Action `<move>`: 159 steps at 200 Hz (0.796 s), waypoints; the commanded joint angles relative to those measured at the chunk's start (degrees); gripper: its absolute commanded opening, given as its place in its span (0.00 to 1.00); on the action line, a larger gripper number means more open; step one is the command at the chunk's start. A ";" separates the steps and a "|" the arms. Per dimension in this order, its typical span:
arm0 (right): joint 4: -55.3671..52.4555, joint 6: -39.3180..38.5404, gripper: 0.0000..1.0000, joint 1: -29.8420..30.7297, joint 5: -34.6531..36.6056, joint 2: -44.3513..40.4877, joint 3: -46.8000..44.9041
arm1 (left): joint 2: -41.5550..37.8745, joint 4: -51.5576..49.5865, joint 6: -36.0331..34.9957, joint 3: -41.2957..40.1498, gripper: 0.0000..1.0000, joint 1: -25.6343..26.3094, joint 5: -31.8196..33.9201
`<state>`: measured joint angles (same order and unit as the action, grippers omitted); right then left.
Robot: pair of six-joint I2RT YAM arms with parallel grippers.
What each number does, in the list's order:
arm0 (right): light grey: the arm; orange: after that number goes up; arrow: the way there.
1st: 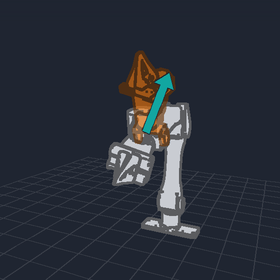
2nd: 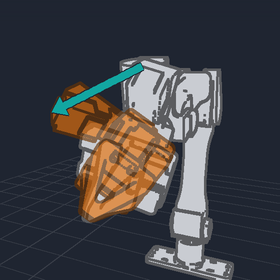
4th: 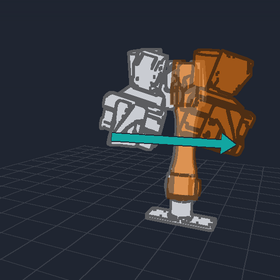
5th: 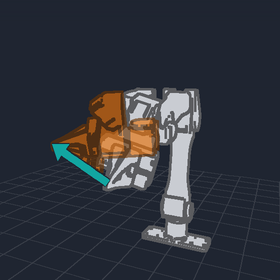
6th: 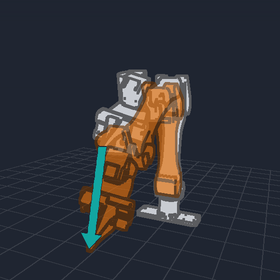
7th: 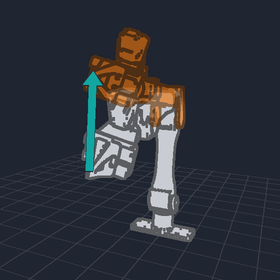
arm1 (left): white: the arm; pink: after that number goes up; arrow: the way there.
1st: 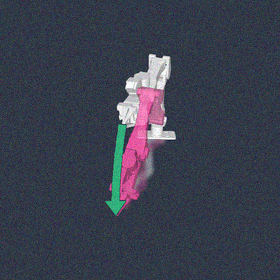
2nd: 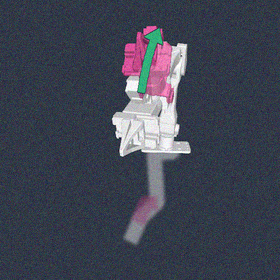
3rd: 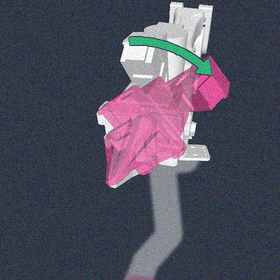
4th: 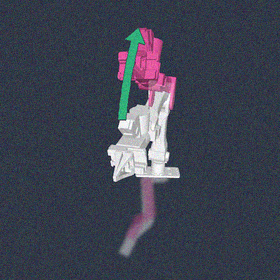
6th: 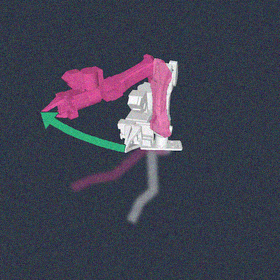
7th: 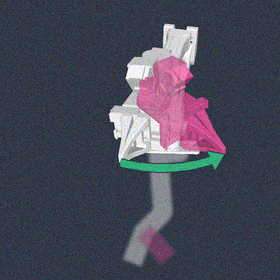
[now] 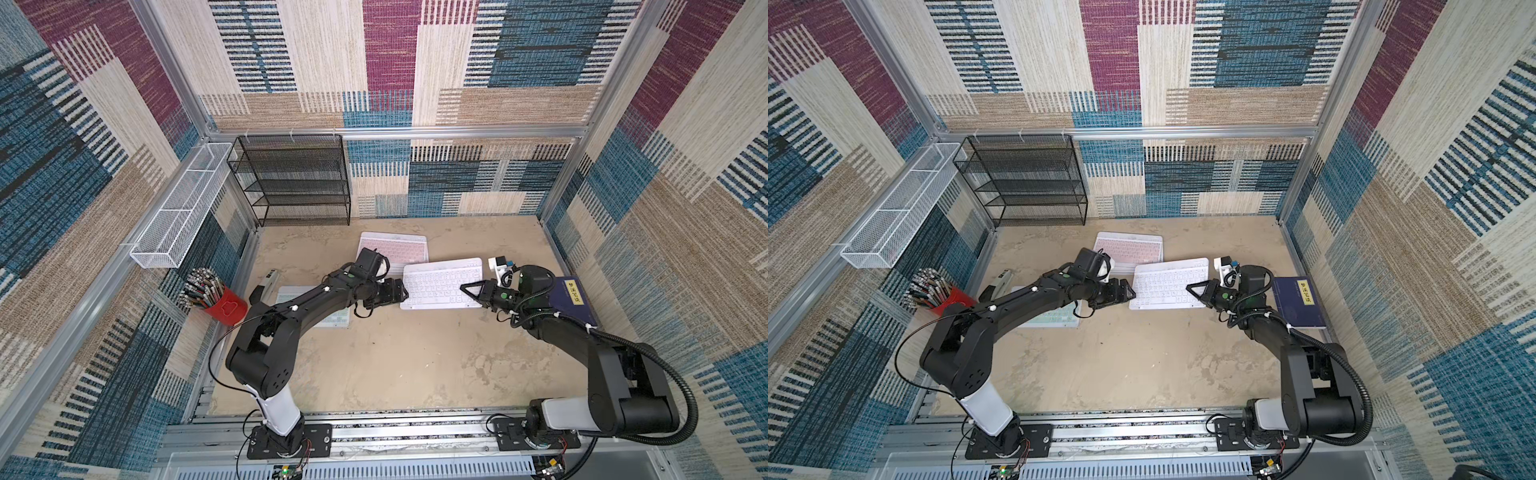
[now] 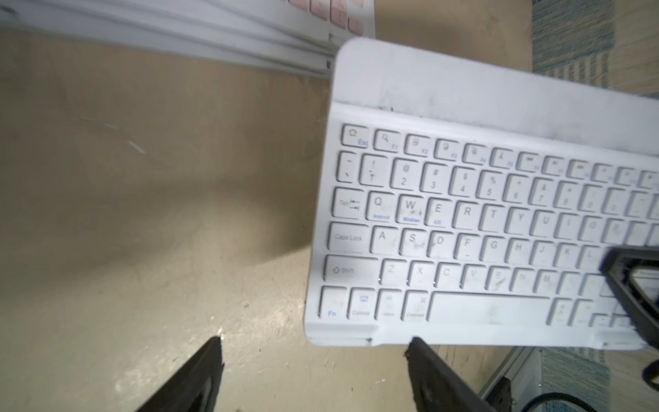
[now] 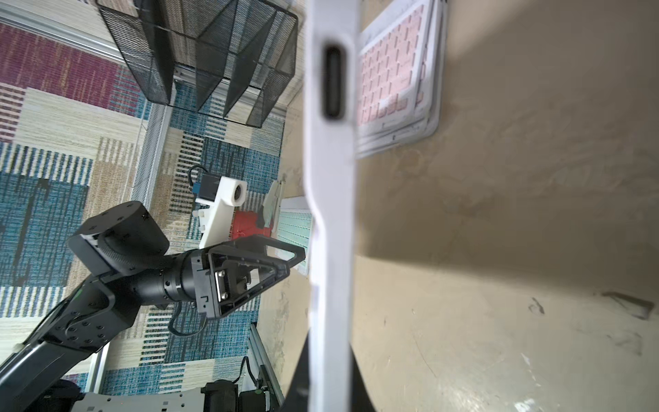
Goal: Stack the numeric keypads
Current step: Pick up the numeric keypad from the center of the board, then place the numeric keypad at the numeric keypad.
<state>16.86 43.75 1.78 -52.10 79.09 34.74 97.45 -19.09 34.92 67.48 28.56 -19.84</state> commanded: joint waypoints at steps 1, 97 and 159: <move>7.46 5.92 0.00 0.06 -3.06 0.85 1.52 | -3.31 -0.97 -0.24 -0.89 0.86 -3.70 -1.91; 28.19 25.96 0.00 6.95 2.01 28.22 23.72 | -5.77 0.82 0.81 -0.63 0.86 -14.65 -9.18; 29.90 30.49 0.00 10.58 3.99 48.56 44.57 | -6.70 0.52 0.82 -2.55 0.86 -15.46 -9.10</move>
<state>42.15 71.42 11.66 -48.84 123.33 74.17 91.44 -18.52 35.38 65.43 13.37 -28.71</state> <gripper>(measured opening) 0.081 0.859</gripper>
